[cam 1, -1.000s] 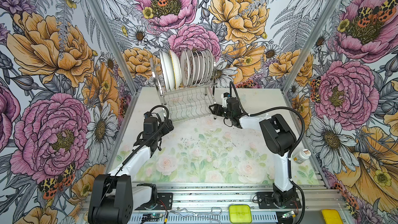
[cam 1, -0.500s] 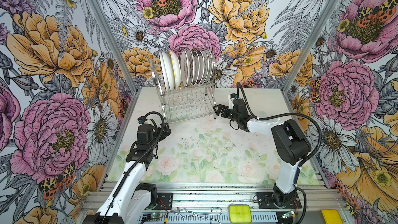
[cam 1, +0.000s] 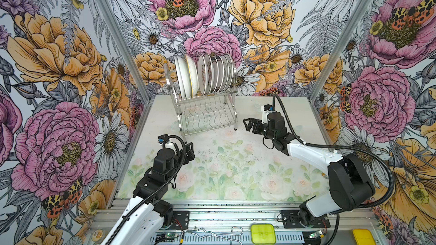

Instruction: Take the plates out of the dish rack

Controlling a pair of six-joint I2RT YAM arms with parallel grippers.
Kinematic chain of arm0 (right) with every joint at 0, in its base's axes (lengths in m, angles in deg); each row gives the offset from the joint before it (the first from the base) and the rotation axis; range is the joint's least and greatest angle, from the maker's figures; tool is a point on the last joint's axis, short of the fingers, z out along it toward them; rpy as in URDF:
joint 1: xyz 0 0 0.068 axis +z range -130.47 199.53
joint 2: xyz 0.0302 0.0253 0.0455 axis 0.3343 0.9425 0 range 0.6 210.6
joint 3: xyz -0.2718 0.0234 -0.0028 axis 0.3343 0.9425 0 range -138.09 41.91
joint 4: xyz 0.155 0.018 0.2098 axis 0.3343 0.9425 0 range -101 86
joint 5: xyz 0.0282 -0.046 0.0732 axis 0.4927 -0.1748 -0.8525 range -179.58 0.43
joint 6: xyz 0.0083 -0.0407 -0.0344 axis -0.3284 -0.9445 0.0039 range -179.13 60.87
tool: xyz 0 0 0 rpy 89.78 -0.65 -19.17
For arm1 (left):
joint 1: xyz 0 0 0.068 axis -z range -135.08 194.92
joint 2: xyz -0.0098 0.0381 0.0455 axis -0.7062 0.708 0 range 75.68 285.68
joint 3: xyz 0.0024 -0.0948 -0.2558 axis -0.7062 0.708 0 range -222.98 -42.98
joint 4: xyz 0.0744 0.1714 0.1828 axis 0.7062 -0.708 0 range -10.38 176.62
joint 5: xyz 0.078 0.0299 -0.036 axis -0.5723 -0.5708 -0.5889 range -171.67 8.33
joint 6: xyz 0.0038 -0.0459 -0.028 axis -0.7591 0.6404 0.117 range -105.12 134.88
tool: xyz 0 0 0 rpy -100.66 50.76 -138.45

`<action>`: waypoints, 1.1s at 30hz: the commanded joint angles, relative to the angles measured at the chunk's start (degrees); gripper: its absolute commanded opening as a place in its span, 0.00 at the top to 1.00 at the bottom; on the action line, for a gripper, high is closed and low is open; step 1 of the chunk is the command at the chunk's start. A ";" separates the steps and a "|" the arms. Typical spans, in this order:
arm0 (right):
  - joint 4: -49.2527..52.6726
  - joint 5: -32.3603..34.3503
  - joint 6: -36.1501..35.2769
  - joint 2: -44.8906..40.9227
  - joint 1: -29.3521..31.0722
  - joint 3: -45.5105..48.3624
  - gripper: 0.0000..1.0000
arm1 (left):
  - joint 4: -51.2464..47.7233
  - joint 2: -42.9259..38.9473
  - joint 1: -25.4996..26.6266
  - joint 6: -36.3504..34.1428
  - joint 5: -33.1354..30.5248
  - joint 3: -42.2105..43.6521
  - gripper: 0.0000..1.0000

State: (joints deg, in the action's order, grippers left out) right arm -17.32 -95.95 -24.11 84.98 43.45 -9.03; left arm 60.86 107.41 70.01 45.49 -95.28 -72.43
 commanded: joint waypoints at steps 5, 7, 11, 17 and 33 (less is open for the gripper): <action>9.02 6.10 -4.24 -9.88 -0.10 5.65 0.00 | -1.84 4.26 7.68 -3.17 -11.61 -9.24 0.01; 9.88 6.44 -5.05 -11.84 -0.10 6.63 0.01 | -2.17 6.75 7.89 -4.24 -13.28 -12.17 0.01; 11.97 6.46 -6.46 -13.71 -0.27 7.15 0.01 | -2.51 12.20 7.15 -8.37 -15.01 -18.35 0.01; 12.57 6.86 -7.98 -14.50 -1.32 6.78 0.01 | -4.89 19.93 -2.16 -10.89 -6.96 -27.77 0.01; 12.92 1.80 -10.07 -10.03 -8.36 2.36 0.01 | -0.43 29.09 -10.58 -19.66 7.98 -37.71 0.06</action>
State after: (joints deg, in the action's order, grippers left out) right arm -4.01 -92.43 -32.74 74.16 35.61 -4.52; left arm 58.61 135.86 59.99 28.73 -90.08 -108.74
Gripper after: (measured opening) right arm 0.995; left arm 0.941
